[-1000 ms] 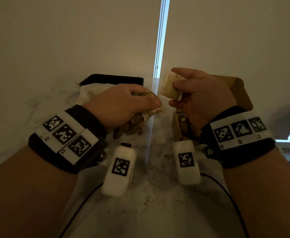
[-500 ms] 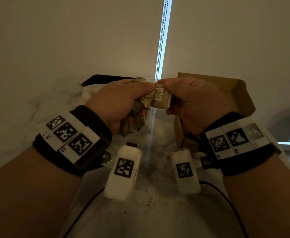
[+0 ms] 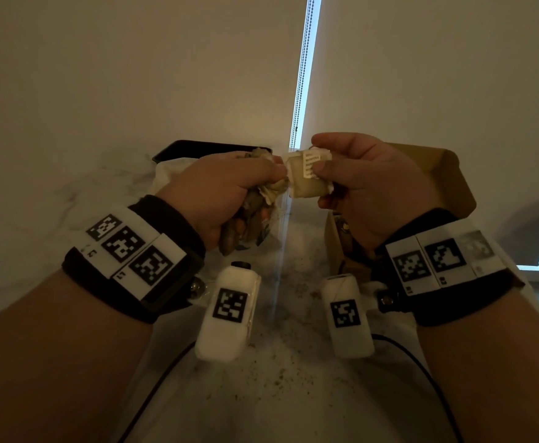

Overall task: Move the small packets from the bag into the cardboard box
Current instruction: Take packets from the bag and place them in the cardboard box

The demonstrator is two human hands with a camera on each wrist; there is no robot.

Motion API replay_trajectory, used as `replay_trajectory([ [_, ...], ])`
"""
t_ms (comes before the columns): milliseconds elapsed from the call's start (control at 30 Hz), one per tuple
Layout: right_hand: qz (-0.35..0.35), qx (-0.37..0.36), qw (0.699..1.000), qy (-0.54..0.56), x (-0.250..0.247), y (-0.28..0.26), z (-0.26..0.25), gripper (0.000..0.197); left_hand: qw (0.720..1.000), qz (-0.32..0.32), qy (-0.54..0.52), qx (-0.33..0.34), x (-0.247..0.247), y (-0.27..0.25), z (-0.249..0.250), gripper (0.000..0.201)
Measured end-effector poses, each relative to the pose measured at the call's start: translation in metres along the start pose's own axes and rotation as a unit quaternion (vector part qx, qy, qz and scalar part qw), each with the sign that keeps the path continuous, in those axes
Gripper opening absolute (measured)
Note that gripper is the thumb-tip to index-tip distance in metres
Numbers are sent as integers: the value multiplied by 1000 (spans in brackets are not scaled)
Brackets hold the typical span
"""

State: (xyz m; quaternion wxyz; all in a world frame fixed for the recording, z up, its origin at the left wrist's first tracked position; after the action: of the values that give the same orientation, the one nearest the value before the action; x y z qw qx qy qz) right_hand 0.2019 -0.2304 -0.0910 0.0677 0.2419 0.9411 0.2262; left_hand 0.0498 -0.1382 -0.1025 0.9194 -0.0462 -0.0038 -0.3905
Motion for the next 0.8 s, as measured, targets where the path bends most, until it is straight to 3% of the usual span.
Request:
replay_trajectory([
  [200,-14,2,1000,1,4,-2,-1,25,998,-41,42,28,7,-8,4,27],
  [400,-20,3,1000,-1,6,0,3,28,997,23,65,40,4,-5,3,23],
  [600,-30,1,996,-80,5,-2,5,14,996,25,65,51,3,-3,2,27],
  [733,16,20,999,-43,-8,-2,-2,17,999,17,-26,26,4,1,-1,36],
  [800,60,32,998,-16,-21,-2,-11,18,997,27,-65,11,4,3,-3,28],
])
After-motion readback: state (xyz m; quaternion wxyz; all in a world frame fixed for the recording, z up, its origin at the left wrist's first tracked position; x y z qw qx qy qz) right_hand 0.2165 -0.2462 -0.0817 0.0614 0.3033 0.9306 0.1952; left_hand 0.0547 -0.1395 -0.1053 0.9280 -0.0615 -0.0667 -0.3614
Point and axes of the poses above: each hand's wrist, its own y-axis towards the middle knuckle, its own x-axis out of the palm, z = x × y, the point moved 2 cm from there along y, towards the middle knuckle, and after that the axes turned 9 degrees about -x, right-handed, at the moved point
